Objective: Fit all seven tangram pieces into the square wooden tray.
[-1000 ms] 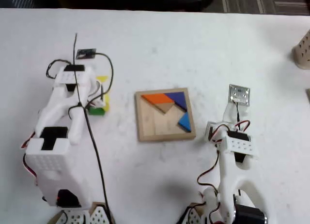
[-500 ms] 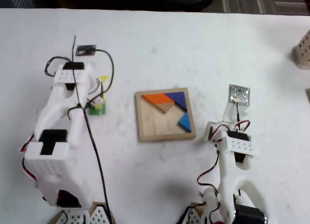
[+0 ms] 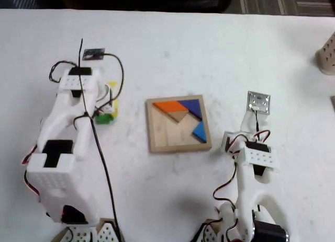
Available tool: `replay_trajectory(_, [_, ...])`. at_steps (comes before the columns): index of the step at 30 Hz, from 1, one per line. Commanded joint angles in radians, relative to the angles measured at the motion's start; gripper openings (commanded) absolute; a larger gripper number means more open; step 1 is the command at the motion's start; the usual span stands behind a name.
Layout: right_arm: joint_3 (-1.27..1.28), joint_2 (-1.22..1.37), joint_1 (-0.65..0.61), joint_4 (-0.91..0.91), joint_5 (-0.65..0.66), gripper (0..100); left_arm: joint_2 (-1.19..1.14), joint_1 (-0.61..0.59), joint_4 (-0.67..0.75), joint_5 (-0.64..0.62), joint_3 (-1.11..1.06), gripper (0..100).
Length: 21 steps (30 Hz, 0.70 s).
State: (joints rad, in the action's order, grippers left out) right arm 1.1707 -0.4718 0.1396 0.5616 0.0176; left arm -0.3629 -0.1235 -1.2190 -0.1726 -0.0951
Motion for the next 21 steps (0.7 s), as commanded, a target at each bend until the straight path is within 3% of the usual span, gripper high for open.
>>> replay_trajectory(1, [-0.005, -0.030, -0.008, -0.021, 0.011, 6.2, -0.030, 0.004, 0.017, 0.005, 0.026, 33])
replay_trajectory(21, [-0.005, -0.030, -0.008, -0.021, 0.011, 6.2, -0.122, -0.004, -0.014, 0.011, 0.061, 22])
